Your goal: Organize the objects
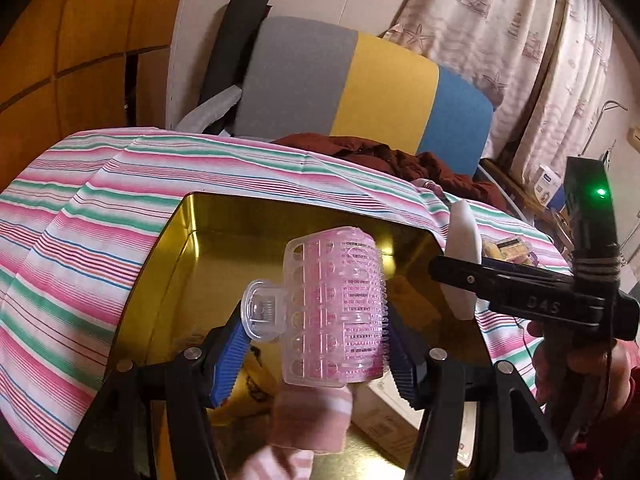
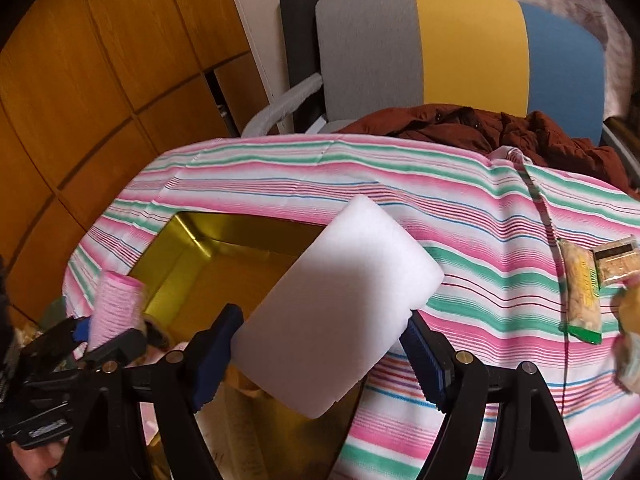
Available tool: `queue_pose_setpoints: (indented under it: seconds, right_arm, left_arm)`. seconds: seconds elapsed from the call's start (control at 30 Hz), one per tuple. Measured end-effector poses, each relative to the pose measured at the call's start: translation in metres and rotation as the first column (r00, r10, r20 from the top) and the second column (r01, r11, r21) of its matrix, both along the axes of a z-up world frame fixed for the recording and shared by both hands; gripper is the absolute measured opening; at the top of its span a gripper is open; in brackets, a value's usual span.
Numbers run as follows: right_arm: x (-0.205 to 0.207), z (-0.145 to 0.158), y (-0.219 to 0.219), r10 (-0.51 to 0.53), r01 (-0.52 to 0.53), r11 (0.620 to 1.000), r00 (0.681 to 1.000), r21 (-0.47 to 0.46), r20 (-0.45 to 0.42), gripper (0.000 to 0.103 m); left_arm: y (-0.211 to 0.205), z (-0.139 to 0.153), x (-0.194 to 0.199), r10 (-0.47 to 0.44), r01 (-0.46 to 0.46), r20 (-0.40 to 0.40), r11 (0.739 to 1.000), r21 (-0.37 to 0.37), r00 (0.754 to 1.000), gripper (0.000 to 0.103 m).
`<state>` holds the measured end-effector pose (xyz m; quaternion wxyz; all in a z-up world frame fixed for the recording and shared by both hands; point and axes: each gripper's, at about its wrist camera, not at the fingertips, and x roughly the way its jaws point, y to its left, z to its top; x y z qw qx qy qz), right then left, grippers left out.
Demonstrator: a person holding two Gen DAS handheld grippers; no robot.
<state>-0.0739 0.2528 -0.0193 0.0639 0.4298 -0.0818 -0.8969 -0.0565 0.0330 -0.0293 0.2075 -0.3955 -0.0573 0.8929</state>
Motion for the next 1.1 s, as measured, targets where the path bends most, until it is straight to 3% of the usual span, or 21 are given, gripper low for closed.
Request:
queue_pose_setpoints:
  seconds: [0.23, 0.53, 0.8, 1.1]
  right_arm:
    - [-0.001, -0.005, 0.003, -0.042, 0.043, 0.998, 0.999, -0.036, 0.025, 0.093]
    - [0.036, 0.012, 0.024, -0.123, 0.120, 0.983, 0.992, -0.140, -0.018, 0.100]
    - [0.057, 0.021, 0.051, -0.183, 0.170, 0.951, 0.983, -0.258, -0.027, 0.101]
    - [0.082, 0.029, 0.058, -0.195, 0.172, 0.952, 0.979, -0.254, -0.067, 0.101]
  left_arm:
    - [-0.001, -0.007, -0.004, 0.005, -0.005, 0.017, 1.000, -0.009, 1.000, 0.063]
    - [0.005, -0.008, -0.012, 0.013, -0.012, 0.024, 1.000, -0.013, 1.000, 0.063]
    - [0.026, 0.004, -0.035, -0.002, 0.002, 0.009, 0.999, -0.045, 1.000, 0.063]
    - [0.032, 0.003, -0.048, 0.007, -0.005, 0.021, 0.997, -0.081, 1.000, 0.063]
